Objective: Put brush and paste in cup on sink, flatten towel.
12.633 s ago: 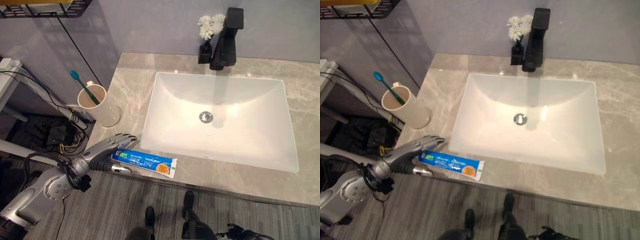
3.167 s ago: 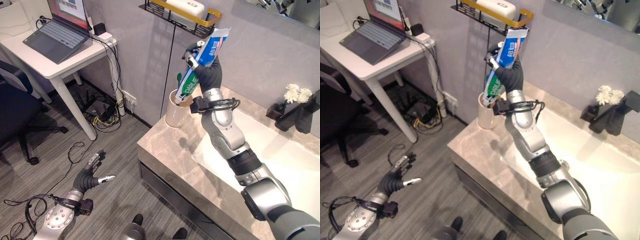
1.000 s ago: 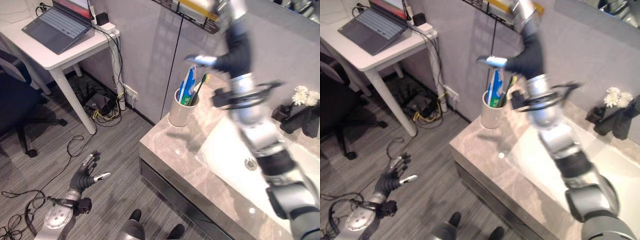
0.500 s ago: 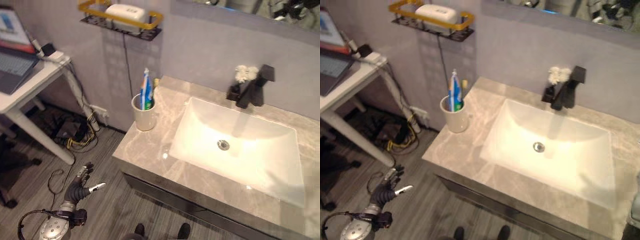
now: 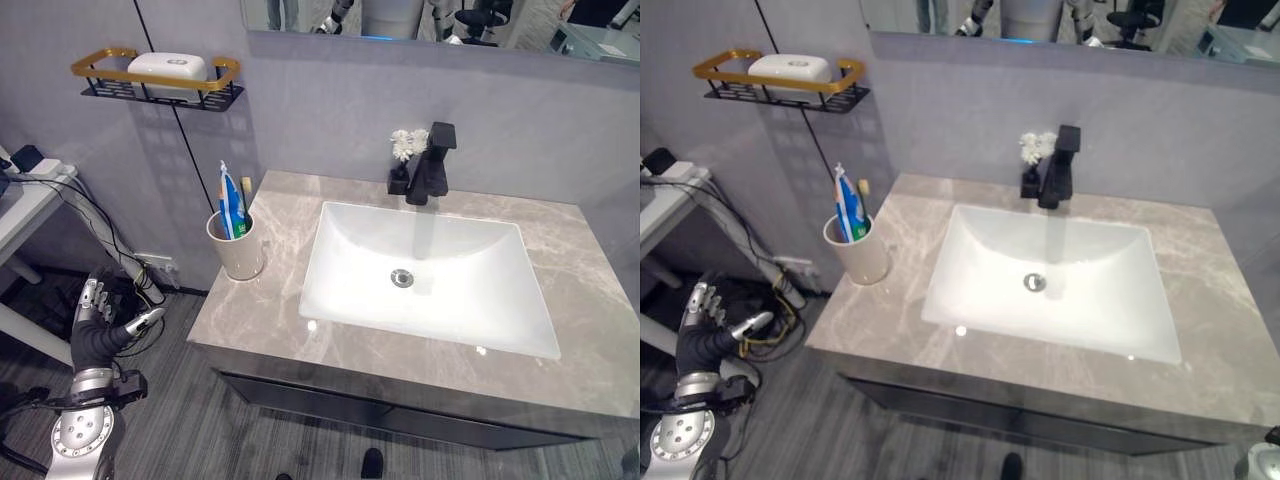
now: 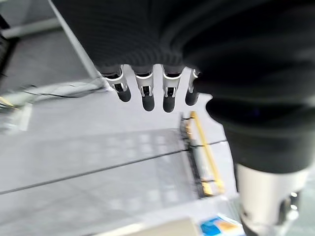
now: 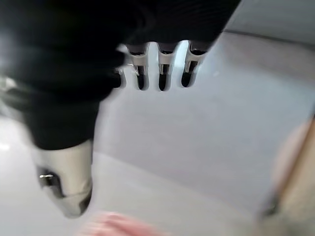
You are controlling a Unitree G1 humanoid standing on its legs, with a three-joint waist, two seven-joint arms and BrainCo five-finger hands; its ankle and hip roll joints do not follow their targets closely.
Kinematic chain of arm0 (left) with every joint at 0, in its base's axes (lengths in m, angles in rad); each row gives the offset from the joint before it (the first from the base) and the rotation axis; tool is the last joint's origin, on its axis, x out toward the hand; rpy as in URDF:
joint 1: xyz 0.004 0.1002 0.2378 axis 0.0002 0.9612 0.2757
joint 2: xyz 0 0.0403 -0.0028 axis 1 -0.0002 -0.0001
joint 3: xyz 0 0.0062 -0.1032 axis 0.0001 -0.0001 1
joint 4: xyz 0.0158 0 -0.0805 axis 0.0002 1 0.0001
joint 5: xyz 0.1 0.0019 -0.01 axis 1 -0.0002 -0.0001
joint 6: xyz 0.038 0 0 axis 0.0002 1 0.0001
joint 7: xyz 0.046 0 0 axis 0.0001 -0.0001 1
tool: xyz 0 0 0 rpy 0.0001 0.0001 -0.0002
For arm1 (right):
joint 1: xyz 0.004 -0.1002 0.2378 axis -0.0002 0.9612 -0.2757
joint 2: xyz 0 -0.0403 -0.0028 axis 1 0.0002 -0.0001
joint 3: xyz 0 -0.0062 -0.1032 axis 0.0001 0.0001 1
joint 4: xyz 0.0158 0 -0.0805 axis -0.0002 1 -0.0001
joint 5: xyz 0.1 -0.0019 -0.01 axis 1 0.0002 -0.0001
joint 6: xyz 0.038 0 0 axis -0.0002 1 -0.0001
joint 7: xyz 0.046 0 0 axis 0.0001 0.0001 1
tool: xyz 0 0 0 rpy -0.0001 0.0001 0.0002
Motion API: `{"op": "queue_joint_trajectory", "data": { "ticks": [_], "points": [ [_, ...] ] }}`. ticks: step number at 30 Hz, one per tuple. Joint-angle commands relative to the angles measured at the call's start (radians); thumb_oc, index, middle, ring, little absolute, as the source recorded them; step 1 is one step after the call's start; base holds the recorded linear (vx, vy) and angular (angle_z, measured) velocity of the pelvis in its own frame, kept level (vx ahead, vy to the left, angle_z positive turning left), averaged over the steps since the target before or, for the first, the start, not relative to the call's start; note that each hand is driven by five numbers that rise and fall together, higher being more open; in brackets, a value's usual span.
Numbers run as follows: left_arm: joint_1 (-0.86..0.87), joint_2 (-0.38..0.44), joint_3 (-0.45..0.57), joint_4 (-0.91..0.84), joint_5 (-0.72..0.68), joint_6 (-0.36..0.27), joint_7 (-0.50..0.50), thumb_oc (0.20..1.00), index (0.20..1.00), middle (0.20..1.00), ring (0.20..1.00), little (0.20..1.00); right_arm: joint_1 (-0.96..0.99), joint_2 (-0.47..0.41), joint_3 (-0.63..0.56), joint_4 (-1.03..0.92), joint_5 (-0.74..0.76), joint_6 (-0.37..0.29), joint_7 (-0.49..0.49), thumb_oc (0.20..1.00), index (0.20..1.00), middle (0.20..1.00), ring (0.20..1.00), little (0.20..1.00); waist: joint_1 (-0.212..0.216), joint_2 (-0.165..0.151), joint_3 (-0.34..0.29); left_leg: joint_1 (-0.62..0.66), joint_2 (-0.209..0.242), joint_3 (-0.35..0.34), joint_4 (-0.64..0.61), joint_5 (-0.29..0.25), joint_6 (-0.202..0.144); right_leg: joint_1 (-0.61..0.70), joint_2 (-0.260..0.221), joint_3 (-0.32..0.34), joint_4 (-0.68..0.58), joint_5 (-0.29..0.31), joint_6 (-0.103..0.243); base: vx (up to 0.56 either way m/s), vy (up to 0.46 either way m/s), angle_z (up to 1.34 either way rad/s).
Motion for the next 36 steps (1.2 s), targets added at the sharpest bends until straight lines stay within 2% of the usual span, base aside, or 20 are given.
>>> {"op": "queue_joint_trajectory", "data": {
  "ticks": [1,3,4,5,6,7,10,13,19,20,21,22,27,36],
  "points": [
    [-0.052,0.053,-0.015,-0.06,-0.008,-0.064,-0.009,0.2,0.2,0.2,0.2,0.2,-0.041,-0.022,0.022,0.159,0.208,-0.068,0.098,1.0,1.0,1.0,1.0,1.0,0.0,0.013,0.013,-0.064,0.001,-0.043,-0.027,0.058,-0.011,0.114,-0.026,0.005,0.009,-0.04,0.061,-0.04,-0.011,-0.14],
    [-0.065,0.053,-0.042,-0.056,-0.022,-0.051,-0.042,0.2,0.2,0.2,0.2,0.2,-0.097,0.012,0.078,0.368,0.432,-0.088,0.241,1.0,1.0,1.0,1.0,1.0,0.008,0.024,0.013,-0.061,0.001,-0.046,-0.027,0.054,-0.015,0.119,-0.026,0.006,0.009,-0.048,0.06,-0.02,-0.018,-0.08],
    [-0.069,0.057,-0.044,-0.055,-0.028,-0.046,-0.048,0.2,0.2,0.2,0.2,0.2,-0.103,-0.005,0.084,0.392,0.48,-0.088,0.279,1.0,1.0,1.0,1.0,1.0,0.009,0.021,0.016,-0.06,0.001,-0.048,-0.027,0.054,-0.015,0.121,-0.026,0.004,0.009,-0.049,0.059,0.0,0.0,0.0],
    [-0.068,0.056,-0.051,-0.054,-0.03,-0.042,-0.053,0.2,0.2,0.2,0.2,0.2,-0.114,0.006,0.094,0.42,0.503,-0.088,0.29,1.0,1.0,1.0,1.0,1.0,0.014,0.024,0.016,-0.059,0.001,-0.049,-0.027,0.054,-0.016,0.123,-0.026,0.001,0.009,-0.05,0.058,0.0,0.0,0.0],
    [-0.077,0.053,-0.076,-0.043,-0.042,-0.029,-0.073,0.2,0.2,0.2,0.2,0.2,-0.131,0.034,0.145,0.475,0.531,-0.055,0.352,1.0,1.0,1.0,1.0,1.0,0.019,0.03,0.019,-0.057,0.0,-0.05,-0.027,0.056,-0.018,0.127,-0.027,-0.004,0.009,-0.051,0.056,-0.01,-0.018,0.03],
    [-0.078,0.054,-0.076,-0.04,-0.043,-0.03,-0.074,0.2,0.2,0.2,0.2,0.2,-0.132,0.032,0.146,0.479,0.534,-0.055,0.357,1.0,1.0,1.0,1.0,1.0,0.018,0.03,0.019,-0.056,0.0,-0.05,-0.027,0.056,-0.018,0.128,-0.027,-0.004,0.009,-0.051,0.056,0.0,0.0,0.0],
    [-0.089,0.054,-0.115,-0.034,-0.061,-0.018,-0.104,0.2,0.2,0.2,0.2,0.2,-0.151,0.073,0.249,0.552,0.509,0.006,0.428,1.0,1.0,1.0,1.0,1.0,0.025,0.036,0.022,-0.052,0.0,-0.047,-0.027,0.057,-0.019,0.133,-0.028,-0.008,0.009,-0.051,0.055,0.0,0.0,0.0],
    [-0.099,0.044,-0.15,-0.017,-0.094,-0.005,-0.136,0.2,0.2,0.2,0.2,0.2,-0.153,0.105,0.396,0.589,0.397,0.08,0.516,1.0,1.0,1.0,1.0,1.0,0.026,0.04,0.028,-0.042,0.0,-0.037,-0.027,0.056,-0.02,0.136,-0.027,-0.007,0.009,-0.05,0.053,0.0,0.0,0.0],
    [-0.092,0.035,-0.164,0.015,-0.118,0.021,-0.172,0.2,0.2,0.2,0.2,0.2,-0.128,0.135,0.667,0.497,0.101,0.124,0.628,1.0,1.0,1.0,1.0,1.0,0.021,0.042,0.04,-0.03,0.001,-0.024,-0.027,0.061,-0.019,0.145,-0.023,-0.001,0.009,-0.05,0.047,0.0,0.0,0.0],
    [-0.088,0.034,-0.161,0.033,-0.115,0.028,-0.178,0.2,0.2,0.2,0.2,0.2,-0.11,0.127,0.767,0.428,-0.02,0.13,0.666,1.0,1.0,1.0,1.0,1.0,0.022,0.04,0.046,-0.031,0.001,-0.023,-0.027,0.064,-0.02,0.143,-0.022,0.0,0.009,-0.05,0.046,0.0,0.0,0.0],
    [-0.087,0.033,-0.16,0.033,-0.115,0.027,-0.178,0.2,0.2,0.2,0.2,0.2,-0.108,0.127,0.768,0.426,-0.021,0.131,0.666,1.0,1.0,1.0,1.0,1.0,0.02,0.041,0.046,-0.03,0.001,-0.023,-0.027,0.063,-0.02,0.143,-0.022,-0.001,0.009,-0.05,0.046,0.0,0.0,0.0],
    [-0.086,0.035,-0.16,0.045,-0.111,0.031,-0.182,0.2,0.2,0.2,0.2,0.2,-0.098,0.12,0.82,0.396,-0.085,0.134,0.681,1.0,1.0,1.0,1.0,1.0,0.021,0.04,0.05,-0.032,0.002,-0.024,-0.027,0.066,-0.021,0.142,-0.021,-0.002,0.009,-0.049,0.045,0.0,0.0,0.0],
    [-0.087,0.034,-0.152,0.078,-0.101,0.044,-0.176,0.2,0.2,0.2,0.2,0.2,-0.077,0.112,0.906,0.349,-0.224,0.152,0.712,1.0,1.0,1.0,1.0,1.0,0.019,0.04,0.067,-0.049,0.003,-0.026,-0.027,0.074,-0.023,0.127,-0.019,-0.005,0.009,-0.048,0.047,0.0,0.0,0.0],
    [-0.171,0.011,-0.164,0.168,-0.102,0.038,-0.132,0.2,0.2,0.2,0.2,0.2,-0.065,0.11,0.908,0.381,-0.243,0.16,0.705,1.0,1.0,1.0,1.0,1.0,0.002,0.033,0.084,-0.113,0.005,-0.02,-0.027,0.087,-0.029,0.056,-0.021,0.006,0.009,-0.035,0.054,0.0,0.0,0.0]
  ]
}}
